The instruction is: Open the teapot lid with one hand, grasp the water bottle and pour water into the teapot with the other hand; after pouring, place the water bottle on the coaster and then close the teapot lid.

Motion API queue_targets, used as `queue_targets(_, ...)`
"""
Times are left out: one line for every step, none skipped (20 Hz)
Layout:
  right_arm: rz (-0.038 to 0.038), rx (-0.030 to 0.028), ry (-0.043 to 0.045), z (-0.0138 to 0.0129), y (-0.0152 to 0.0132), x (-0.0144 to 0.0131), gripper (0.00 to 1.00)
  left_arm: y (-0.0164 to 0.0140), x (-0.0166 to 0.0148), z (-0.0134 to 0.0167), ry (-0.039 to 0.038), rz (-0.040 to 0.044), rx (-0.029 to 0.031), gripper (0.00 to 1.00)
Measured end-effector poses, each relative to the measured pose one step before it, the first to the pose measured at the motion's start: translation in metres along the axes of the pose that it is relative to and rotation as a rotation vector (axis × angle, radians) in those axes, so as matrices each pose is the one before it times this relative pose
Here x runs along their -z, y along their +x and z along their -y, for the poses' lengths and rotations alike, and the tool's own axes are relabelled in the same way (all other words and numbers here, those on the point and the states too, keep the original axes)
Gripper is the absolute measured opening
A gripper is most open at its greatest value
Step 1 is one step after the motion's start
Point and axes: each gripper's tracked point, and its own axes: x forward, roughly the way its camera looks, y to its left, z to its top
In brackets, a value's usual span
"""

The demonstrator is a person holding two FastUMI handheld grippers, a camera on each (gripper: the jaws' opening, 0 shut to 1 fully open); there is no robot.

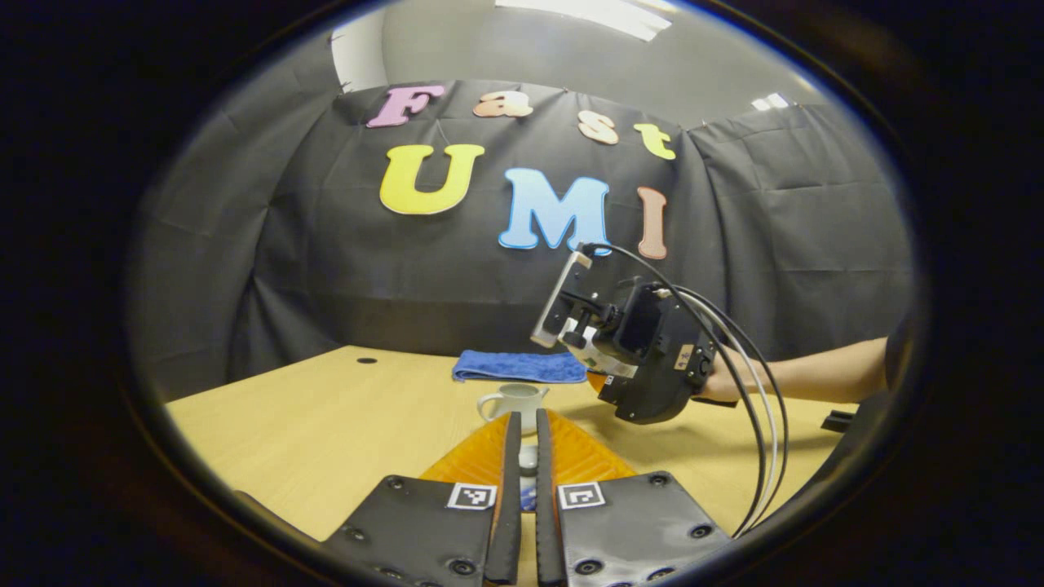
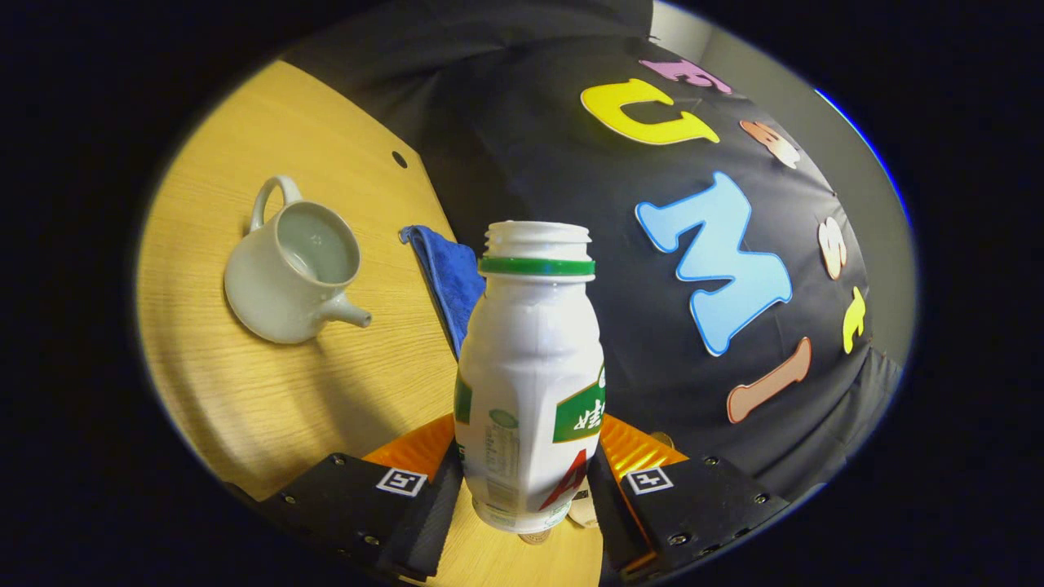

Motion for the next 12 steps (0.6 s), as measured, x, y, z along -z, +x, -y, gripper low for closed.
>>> queue_targets(0.00054,0.00360,-0.03091,0.00011,0.00195,-0.00291,0.74,-0.00339,0.00137,0.00045,0.00815,0.00216,-0.00111,0.18)
queue_targets(0.00456,0.00527,-0.03407,0.00029,0.00101,-0.00282,0.74,-0.00144,0.00090,0.00146,0.00185,-0.00261,0.00212,0.18)
queue_targets(0.00279,0.00799,-0.03994,-0.00044,0.00047,-0.00199,0.74,-0.00088,0.00294,0.00153,-0.00263,-0.00409,0.00331,0.18)
queue_targets(0.00418,0.01077,-0.04207,0.00013,-0.00095,-0.00117,0.74,-0.00064,0.00162,0.00065,-0.00139,-0.00492,0.00317,0.18)
queue_targets(0.00340,0.00927,-0.03815,0.00001,-0.00090,-0.00082,0.74,0.00159,0.00135,-0.00183,0.00235,-0.00445,-0.00197,0.18)
queue_targets(-0.00106,0.00369,-0.03506,-0.00142,-0.00065,0.00096,0.74,-0.00087,-0.00109,-0.00222,0.00381,-0.00128,-0.00476,0.18)
queue_targets(-0.00009,-0.00249,-0.03043,-0.00011,0.00138,0.00063,0.74,0.00031,-0.00069,-0.00081,0.00223,0.00310,-0.00178,0.17)
queue_targets(-0.00143,0.00084,-0.02623,0.00019,0.00021,0.00019,0.74,-0.00080,-0.00190,0.00019,0.00143,0.00384,-0.00077,0.17)
queue_targets(0.00240,0.00423,-0.01773,0.00112,0.00133,-0.00057,0.74,-0.00013,-0.00025,-0.00054,0.00385,0.00288,-0.00107,0.18)
queue_targets(0.00174,0.00573,-0.01602,-0.00051,0.00119,-0.00162,0.74,0.00010,-0.00043,-0.00064,0.00820,0.00076,-0.00206,0.18)
queue_targets(0.00249,0.00504,-0.01859,-0.00023,0.00035,-0.00110,0.74,0.00075,0.00054,-0.00035,0.00967,0.00021,-0.00305,0.18)
queue_targets(0.00216,0.00331,-0.01755,-0.00040,0.00002,-0.00216,0.74,-0.00021,-0.00086,-0.00008,0.00776,0.00209,-0.00233,0.18)
